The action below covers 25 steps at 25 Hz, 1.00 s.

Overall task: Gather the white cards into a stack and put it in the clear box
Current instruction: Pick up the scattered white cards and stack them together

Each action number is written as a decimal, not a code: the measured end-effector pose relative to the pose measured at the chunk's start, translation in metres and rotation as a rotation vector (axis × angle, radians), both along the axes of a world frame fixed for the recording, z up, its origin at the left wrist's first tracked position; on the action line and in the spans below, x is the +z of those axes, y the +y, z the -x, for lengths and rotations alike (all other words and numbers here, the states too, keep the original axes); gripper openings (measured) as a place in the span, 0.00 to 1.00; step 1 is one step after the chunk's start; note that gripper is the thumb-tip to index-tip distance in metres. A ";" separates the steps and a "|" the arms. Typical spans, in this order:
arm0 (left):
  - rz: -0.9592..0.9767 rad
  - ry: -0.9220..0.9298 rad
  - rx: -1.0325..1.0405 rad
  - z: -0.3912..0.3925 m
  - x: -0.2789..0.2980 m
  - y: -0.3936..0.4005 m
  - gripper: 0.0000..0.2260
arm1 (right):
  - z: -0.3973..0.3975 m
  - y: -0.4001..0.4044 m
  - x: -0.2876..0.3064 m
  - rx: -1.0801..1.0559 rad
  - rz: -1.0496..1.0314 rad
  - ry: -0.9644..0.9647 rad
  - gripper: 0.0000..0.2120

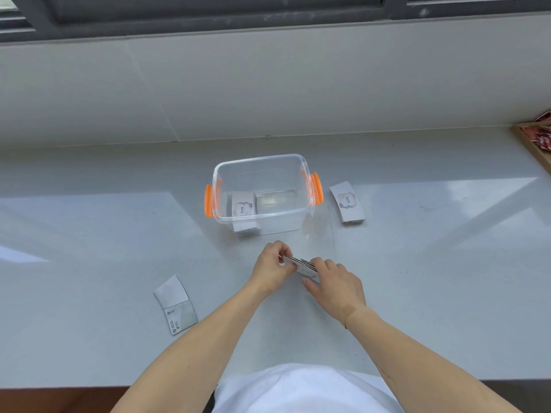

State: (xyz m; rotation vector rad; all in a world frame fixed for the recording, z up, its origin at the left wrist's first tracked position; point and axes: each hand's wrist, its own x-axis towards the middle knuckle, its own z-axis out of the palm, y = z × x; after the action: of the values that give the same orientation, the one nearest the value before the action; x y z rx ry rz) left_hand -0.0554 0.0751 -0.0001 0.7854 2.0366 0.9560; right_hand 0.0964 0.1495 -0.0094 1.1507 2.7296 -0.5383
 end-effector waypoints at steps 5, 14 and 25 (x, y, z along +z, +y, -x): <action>0.018 0.011 0.024 -0.009 -0.007 0.004 0.15 | 0.001 0.002 0.001 -0.002 -0.017 0.002 0.12; 0.006 0.029 -0.062 -0.008 -0.018 -0.002 0.14 | 0.001 0.002 -0.002 -0.005 -0.026 0.004 0.10; 0.578 0.569 -0.254 0.134 -0.003 -0.149 0.35 | 0.000 0.002 -0.007 -0.014 -0.046 0.012 0.10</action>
State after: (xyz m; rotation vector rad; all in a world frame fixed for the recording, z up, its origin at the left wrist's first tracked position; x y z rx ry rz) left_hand -0.1898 -0.0741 -0.0027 1.0237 2.4293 -0.0365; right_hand 0.0963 0.1511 -0.0160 1.1813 2.7599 -0.4877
